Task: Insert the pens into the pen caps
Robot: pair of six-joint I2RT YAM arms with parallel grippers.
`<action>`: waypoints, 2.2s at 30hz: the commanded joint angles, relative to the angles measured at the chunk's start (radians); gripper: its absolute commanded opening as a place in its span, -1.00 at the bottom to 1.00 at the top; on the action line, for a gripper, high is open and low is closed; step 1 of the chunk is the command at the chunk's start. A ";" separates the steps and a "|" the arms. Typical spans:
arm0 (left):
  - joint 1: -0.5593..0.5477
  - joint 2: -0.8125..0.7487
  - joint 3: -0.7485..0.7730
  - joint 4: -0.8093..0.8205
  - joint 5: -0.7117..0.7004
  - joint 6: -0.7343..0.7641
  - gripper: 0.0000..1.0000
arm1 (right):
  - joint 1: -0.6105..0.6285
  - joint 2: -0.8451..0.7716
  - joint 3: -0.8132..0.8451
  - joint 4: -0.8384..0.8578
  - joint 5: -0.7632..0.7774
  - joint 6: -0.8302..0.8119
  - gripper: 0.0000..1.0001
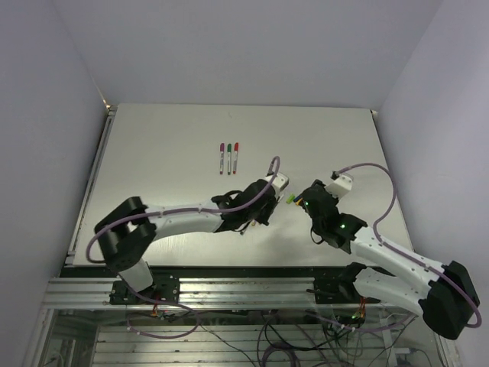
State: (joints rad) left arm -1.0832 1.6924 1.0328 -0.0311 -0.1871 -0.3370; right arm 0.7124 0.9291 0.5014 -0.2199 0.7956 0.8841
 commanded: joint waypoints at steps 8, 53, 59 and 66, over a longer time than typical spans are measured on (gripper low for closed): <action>-0.003 -0.251 -0.120 0.004 -0.217 -0.017 -0.86 | -0.106 0.321 0.179 0.055 -0.199 -0.096 -0.13; 0.292 -0.380 -0.326 0.043 -0.011 -0.086 -0.86 | -0.140 0.740 0.315 0.077 -0.323 -0.089 -0.26; 0.293 -0.372 -0.330 0.059 0.010 -0.097 -0.86 | -0.140 0.770 0.327 0.055 -0.319 -0.095 -0.37; 0.296 -0.370 -0.329 0.068 0.019 -0.101 -0.86 | -0.138 0.791 0.301 0.023 -0.331 -0.063 -0.69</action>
State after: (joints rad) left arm -0.7952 1.3212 0.7055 -0.0078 -0.1978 -0.4274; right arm 0.5751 1.6810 0.8291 -0.1280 0.4850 0.7887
